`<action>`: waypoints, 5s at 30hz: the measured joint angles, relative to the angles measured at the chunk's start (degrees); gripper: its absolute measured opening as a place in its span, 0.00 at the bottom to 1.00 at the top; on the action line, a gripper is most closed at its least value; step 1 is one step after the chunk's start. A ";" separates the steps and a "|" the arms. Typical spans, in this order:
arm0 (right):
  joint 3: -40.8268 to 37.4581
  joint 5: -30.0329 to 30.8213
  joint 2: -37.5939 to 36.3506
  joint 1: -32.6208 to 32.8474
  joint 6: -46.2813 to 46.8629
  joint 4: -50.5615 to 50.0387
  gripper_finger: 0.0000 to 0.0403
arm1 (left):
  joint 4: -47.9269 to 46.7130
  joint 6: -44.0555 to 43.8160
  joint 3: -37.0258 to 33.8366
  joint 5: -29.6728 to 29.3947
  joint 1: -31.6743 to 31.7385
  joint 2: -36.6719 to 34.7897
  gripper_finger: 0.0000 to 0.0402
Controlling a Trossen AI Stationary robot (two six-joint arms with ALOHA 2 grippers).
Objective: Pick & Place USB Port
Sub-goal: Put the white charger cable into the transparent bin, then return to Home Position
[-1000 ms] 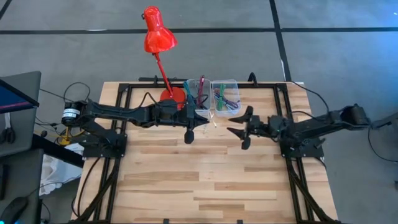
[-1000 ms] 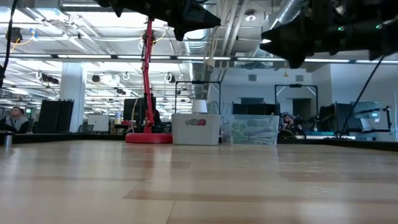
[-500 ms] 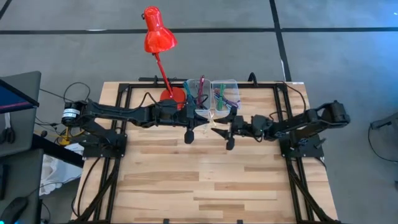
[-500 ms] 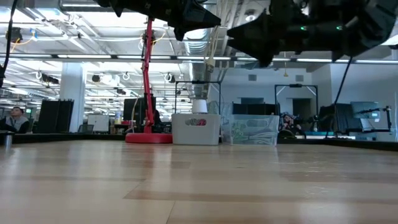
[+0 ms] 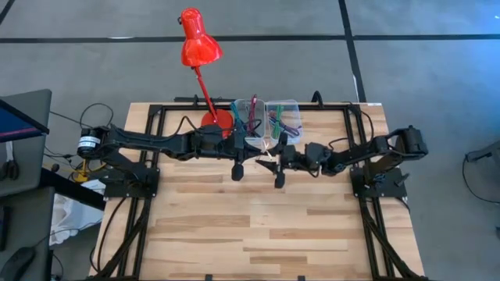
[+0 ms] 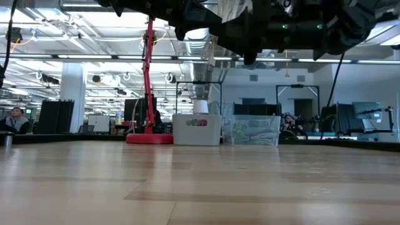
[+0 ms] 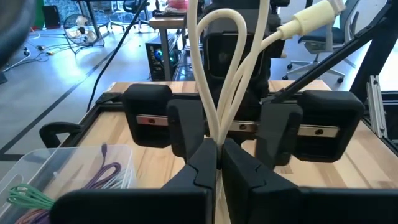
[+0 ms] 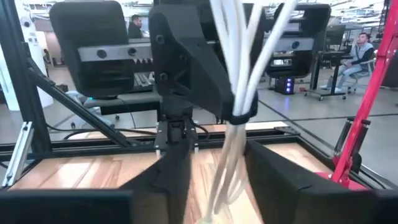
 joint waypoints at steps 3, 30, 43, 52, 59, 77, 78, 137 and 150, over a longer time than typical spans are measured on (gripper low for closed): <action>0.00 0.02 0.00 -0.46 -0.07 -0.05 0.22 | -0.02 0.00 0.00 0.00 0.00 0.00 0.02; -0.33 -0.20 -2.80 -3.79 -3.87 -3.09 0.00 | -14.02 -0.24 -0.09 -4.20 0.11 -9.03 0.07; -0.69 0.14 -4.29 -5.68 -4.43 -5.35 0.00 | -14.56 -0.46 -0.02 -4.02 -0.02 -9.03 0.29; -8.13 0.22 -9.73 -12.90 -0.84 -5.48 0.00 | -26.21 -1.11 0.00 -4.01 1.62 -10.74 0.36; -11.17 3.57 -14.32 -17.79 -0.80 -12.46 0.00 | -30.39 -0.39 0.00 -3.98 1.12 -13.55 0.30; -11.15 4.72 -14.25 -32.74 7.13 -28.42 0.00 | -31.03 0.63 0.00 -3.96 -3.71 -21.07 0.26; -11.15 3.12 -14.23 -33.11 7.87 -29.22 0.00 | -31.03 0.63 0.00 -3.97 -3.84 -21.07 0.26; -11.10 -4.37 -27.43 -21.63 3.65 -18.40 0.15 | -25.49 -1.53 -0.04 -3.96 -3.37 -21.05 0.26; -11.10 -4.37 -27.39 -21.84 6.86 -18.87 0.15 | -23.34 -1.44 -0.07 -3.97 -2.60 -21.38 0.26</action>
